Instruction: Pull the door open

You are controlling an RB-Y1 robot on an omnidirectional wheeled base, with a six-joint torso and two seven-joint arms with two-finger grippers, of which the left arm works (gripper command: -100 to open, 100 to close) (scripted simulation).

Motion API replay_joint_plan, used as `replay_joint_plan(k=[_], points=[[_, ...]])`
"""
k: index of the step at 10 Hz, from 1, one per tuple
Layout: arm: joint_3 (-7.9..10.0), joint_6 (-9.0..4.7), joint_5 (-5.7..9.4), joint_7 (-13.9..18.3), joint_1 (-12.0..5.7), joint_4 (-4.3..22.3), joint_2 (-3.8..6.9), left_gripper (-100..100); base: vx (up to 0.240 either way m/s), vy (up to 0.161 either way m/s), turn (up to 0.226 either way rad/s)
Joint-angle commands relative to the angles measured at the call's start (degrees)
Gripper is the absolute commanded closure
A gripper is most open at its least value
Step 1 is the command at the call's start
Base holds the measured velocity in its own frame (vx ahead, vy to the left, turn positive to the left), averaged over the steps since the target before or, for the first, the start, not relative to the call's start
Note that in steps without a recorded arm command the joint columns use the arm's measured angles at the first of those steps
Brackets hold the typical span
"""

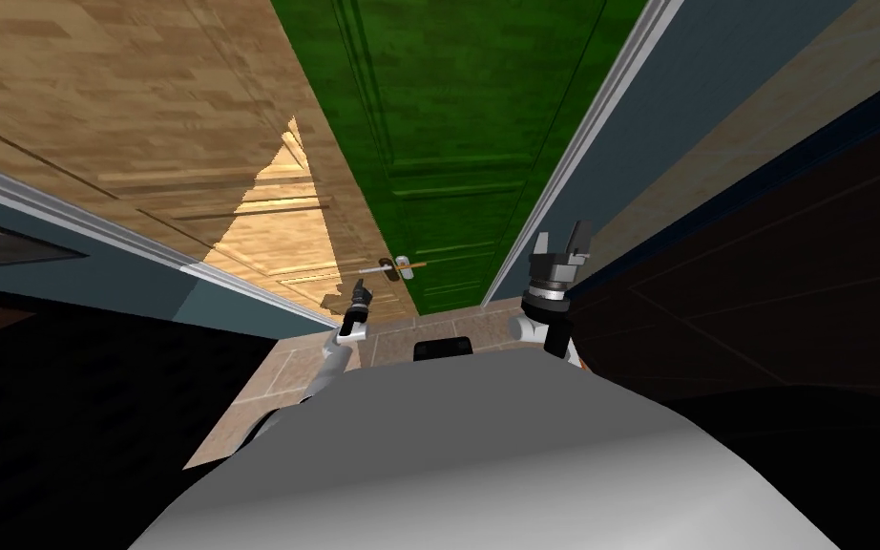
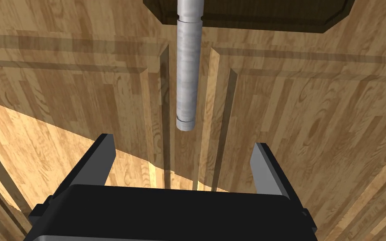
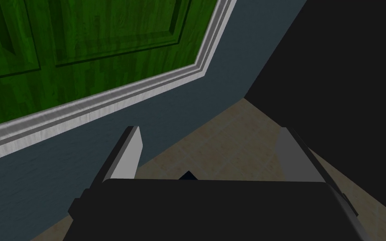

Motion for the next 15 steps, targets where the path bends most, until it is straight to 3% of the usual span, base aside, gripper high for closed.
replay_joint_plan(k=[1, 4, 6, 7, 8, 13, 14, 15], points=[[1.33, -1.08, 0.64, 0.90, 0.46, 1.73, 1.65, -100, 0.156, -0.006, -0.124], [2.33, -2.71, 1.44, 2.34, 0.79, 3.46, 3.54, -100, 0.192, 0.017, -0.146], [1.45, -3.49, 1.45, 2.87, 0.06, 3.44, 3.16, -100, 0.203, -0.024, -0.166], [1.82, -3.26, 1.45, 2.63, 0.49, 3.34, 3.23, -100, 0.098, -0.021, -0.040], [1.82, -3.26, 1.45, 2.63, 0.49, 3.34, 3.23, 100, -0.018, 0.002, 0.052], [1.82, -3.26, 1.45, 2.63, 0.49, 3.34, 3.23, 100, -0.016, 0.003, -0.007], [1.82, -3.42, 1.58, 3.44, 1.74, 3.17, 4.64, 100, -0.124, 0.049, -0.031], [1.67, -3.51, 1.58, 3.71, 2.02, 3.02, 4.95, 100, -0.177, 0.081, -0.078]])
